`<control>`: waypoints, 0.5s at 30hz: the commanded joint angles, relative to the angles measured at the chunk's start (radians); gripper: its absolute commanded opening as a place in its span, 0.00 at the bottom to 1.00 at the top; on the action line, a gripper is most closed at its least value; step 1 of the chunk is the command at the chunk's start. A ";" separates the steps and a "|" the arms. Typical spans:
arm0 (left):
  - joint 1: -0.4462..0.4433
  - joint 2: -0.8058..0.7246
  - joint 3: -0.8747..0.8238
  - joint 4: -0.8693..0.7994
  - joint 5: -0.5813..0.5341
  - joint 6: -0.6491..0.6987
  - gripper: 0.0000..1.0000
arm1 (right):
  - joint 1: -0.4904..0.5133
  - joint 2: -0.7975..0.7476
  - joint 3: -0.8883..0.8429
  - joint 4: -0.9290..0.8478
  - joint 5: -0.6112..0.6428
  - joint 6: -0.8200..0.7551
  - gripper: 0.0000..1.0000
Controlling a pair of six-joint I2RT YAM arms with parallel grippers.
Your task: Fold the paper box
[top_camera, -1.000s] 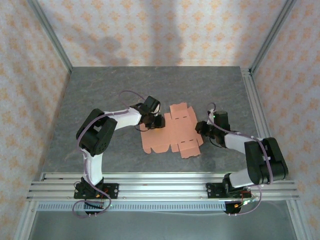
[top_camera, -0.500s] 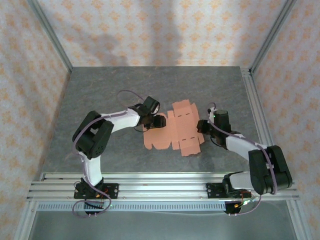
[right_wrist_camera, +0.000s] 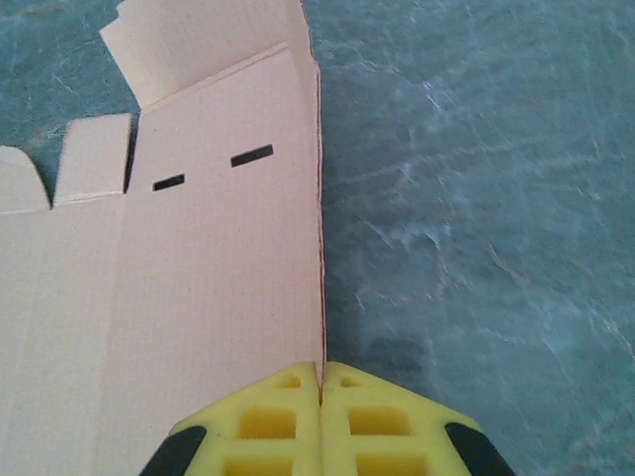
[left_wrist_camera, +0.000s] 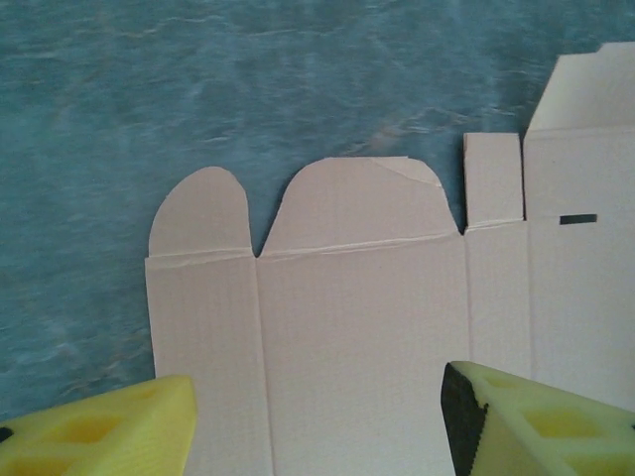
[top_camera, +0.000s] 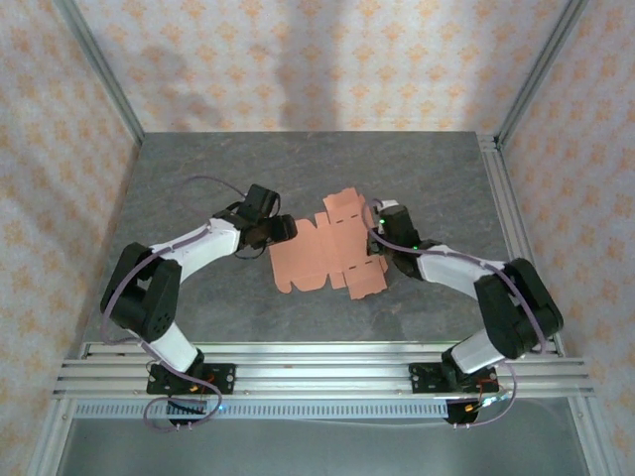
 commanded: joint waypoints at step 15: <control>0.042 -0.073 -0.056 -0.011 0.007 -0.074 0.95 | 0.274 0.300 0.235 -0.016 0.673 -0.264 0.00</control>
